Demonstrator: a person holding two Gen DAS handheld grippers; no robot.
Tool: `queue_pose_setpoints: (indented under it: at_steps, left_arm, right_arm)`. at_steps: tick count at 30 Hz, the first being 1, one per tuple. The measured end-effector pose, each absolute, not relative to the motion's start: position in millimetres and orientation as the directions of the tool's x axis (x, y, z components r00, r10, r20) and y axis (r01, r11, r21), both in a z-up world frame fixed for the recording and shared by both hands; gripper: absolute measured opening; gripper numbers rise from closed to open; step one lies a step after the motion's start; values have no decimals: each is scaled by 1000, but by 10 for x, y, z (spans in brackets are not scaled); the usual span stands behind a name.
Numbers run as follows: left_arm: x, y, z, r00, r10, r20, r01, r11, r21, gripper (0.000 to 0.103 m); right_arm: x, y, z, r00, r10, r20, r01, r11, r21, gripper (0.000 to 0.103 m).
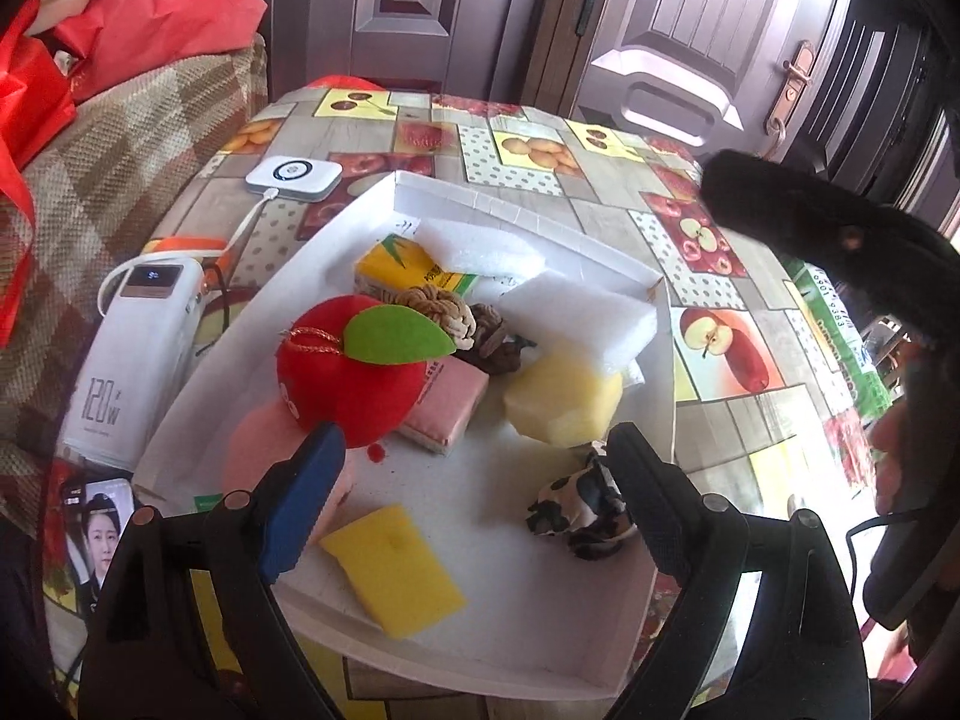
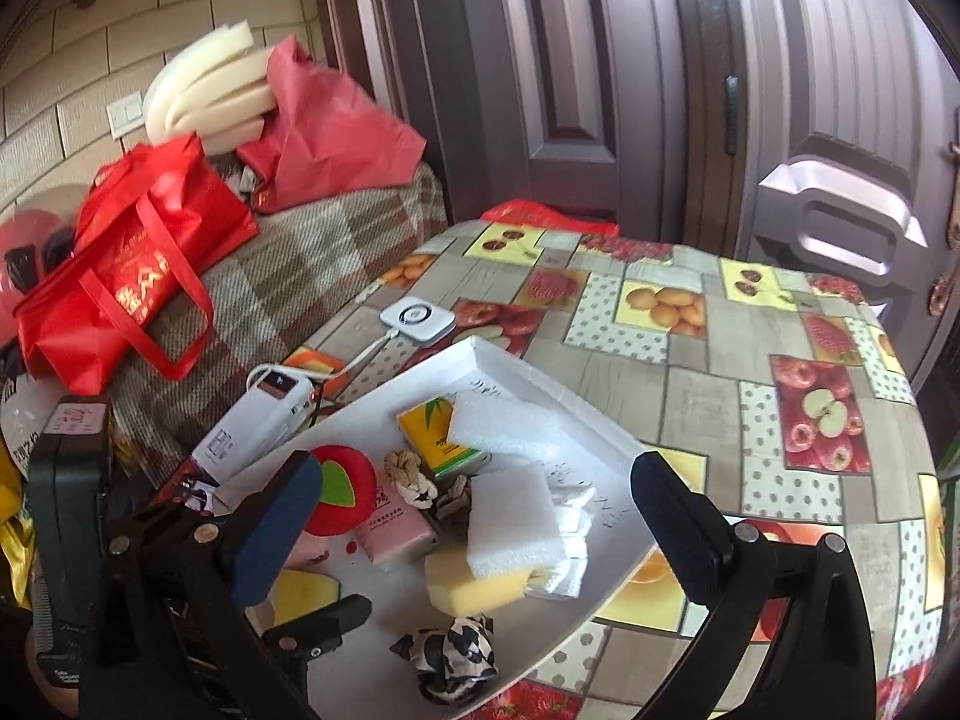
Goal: Organize soft objects
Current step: 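Withdraw both open tools up and away from the box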
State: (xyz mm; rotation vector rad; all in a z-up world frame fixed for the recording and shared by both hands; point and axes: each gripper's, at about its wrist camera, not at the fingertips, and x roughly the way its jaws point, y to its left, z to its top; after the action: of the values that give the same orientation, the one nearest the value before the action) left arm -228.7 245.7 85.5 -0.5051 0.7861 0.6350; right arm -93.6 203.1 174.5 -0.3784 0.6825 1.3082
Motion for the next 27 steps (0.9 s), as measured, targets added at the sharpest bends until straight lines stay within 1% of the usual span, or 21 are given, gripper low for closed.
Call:
queue_pose_setpoints:
  at_steps: [4, 10, 16, 18, 21, 25, 27]
  left_arm:
    - [-2334, 2397, 979, 541, 358, -761, -698, 696, -169, 90]
    - [-2357, 2224, 1129, 558, 374, -741, -682, 715, -153, 90]
    - [-2344, 2070, 1224, 568, 379, -730, -666, 733, -138, 90]
    - [-2330, 2014, 1273, 573, 385, -724, -660, 740, -128, 90]
    - [-2306, 1945, 1369, 583, 401, -707, -653, 749, -114, 90]
    - [-2300, 1833, 1595, 610, 442, -658, -646, 758, -89, 90]
    - [-2289, 1747, 1748, 625, 466, -626, -644, 761, -76, 90]
  right_arm:
    - [-965, 1850, 1932, 155, 777, -610, -963, 258, 84, 103]
    - [-991, 1547, 2170, 211, 806, -553, -952, 297, 70, 103]
    - [-951, 1228, 2311, 264, 815, -516, -935, 348, 72, 103]
    - [-939, 1078, 2390, 297, 826, -479, -923, 377, 76, 103]
    - [-928, 810, 2567, 354, 845, -401, -906, 416, 76, 103]
    - [-876, 512, 2782, 472, 822, -318, -862, 506, 26, 103]
    - [-811, 370, 2874, 521, 802, -291, -832, 553, 34, 103]
